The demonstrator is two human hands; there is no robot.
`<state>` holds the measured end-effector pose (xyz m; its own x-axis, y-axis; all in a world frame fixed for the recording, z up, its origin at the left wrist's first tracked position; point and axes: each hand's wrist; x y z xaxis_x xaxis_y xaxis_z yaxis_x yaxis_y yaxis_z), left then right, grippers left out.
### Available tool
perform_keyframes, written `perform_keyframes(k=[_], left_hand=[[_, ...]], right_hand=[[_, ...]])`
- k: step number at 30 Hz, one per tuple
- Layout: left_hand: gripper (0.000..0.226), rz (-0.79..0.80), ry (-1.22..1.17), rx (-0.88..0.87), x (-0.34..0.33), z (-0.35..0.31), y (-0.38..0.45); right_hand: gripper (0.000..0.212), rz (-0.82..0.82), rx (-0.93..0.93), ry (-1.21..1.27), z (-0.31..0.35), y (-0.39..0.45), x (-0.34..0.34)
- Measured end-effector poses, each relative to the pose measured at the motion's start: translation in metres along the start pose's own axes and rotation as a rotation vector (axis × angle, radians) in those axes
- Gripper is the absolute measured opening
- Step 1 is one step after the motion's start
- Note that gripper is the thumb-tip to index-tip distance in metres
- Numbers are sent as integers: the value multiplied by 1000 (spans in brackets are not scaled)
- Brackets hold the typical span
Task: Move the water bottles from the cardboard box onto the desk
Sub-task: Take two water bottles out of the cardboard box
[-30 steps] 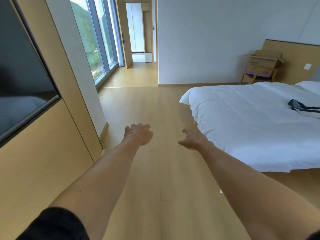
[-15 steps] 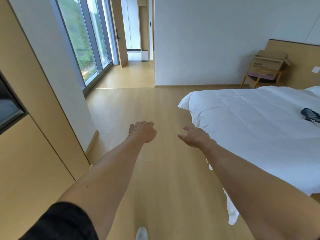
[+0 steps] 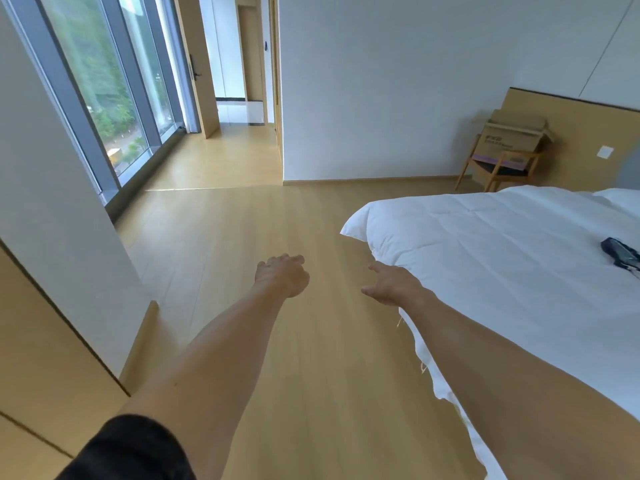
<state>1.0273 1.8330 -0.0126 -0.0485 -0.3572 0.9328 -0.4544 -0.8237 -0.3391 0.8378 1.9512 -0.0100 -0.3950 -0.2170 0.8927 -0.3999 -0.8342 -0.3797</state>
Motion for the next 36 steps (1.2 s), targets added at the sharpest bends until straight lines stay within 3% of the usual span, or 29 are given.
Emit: perform_keyframes(k=[13,23,36], left_hand=[[49,-12,0,26,58,23,188],[56,-4,-54,93,152,12,370],[56,41,-60,-4,197,-14,567]], right_hand=[[66,36,45,-2,37,205,54],[65,88,92,22,43,401,139],[61,108,72,15,43,583,197]])
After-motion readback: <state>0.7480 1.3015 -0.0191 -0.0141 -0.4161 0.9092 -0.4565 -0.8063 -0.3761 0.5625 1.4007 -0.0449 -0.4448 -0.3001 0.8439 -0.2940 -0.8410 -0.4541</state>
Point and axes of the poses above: each hand's wrist, its own y-axis towards the middle knuckle, its own x-axis out of the back of the hand, z = x × y, and after that the axes turned 9 degrees about z, right-handed
